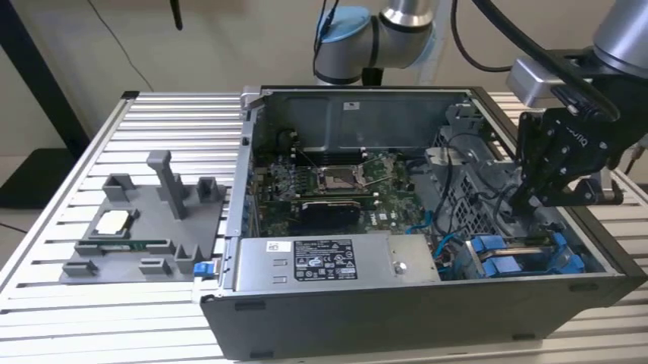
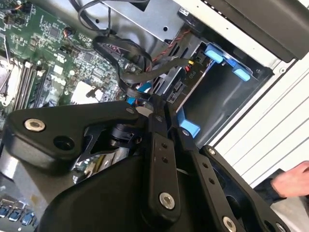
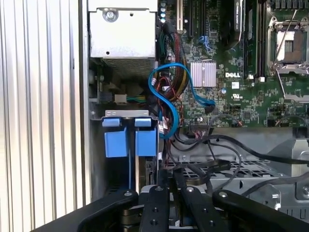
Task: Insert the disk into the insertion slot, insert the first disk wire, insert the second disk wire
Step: 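Insert the second disk wire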
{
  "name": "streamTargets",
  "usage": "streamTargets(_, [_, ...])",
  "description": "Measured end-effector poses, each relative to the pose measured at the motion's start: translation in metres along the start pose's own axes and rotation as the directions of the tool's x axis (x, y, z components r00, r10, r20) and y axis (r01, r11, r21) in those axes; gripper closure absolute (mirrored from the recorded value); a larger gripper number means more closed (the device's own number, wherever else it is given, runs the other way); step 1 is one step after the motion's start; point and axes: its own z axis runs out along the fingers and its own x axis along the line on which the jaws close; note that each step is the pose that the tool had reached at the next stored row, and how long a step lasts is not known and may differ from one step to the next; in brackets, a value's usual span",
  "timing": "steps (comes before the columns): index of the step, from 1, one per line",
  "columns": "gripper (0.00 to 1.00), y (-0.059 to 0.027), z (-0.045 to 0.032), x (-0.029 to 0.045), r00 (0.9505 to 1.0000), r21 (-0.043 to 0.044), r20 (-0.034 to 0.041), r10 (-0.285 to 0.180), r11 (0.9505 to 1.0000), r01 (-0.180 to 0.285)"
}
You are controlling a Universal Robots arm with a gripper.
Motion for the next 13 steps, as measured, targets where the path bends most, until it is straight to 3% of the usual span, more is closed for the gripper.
streamTargets(8, [0.84,-0.0004,0.0037,0.0142,1.0,0.0,-0.0005,0.0,1.0,0.0])
streamTargets(13, [0.84,-0.0006,0.0087,0.0157,1.0,0.0006,-0.0001,0.0,1.0,0.0])
